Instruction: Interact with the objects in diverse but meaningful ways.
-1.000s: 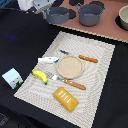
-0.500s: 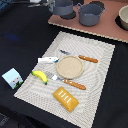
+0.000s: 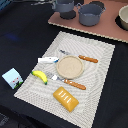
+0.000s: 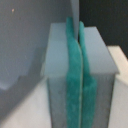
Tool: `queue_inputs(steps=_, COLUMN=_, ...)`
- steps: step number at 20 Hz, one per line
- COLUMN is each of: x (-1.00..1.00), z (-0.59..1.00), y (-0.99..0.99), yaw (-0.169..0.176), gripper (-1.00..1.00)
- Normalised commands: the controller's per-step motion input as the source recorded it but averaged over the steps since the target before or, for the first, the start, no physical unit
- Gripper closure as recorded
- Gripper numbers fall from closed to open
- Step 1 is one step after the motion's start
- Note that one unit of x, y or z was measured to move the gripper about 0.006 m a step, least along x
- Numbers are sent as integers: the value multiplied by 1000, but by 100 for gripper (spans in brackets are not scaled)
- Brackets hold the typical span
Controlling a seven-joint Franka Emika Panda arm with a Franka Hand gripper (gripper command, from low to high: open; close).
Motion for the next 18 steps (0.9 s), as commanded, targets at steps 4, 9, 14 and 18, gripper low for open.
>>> queue_inputs(steps=4, x=307, z=0, y=474, yaw=41, gripper=100)
queue_inputs(steps=9, x=302, z=0, y=430, yaw=36, gripper=100)
queue_inputs(steps=14, x=385, z=-5, y=156, yaw=5, gripper=100)
queue_inputs(steps=18, x=392, z=-25, y=1, yaw=0, gripper=100)
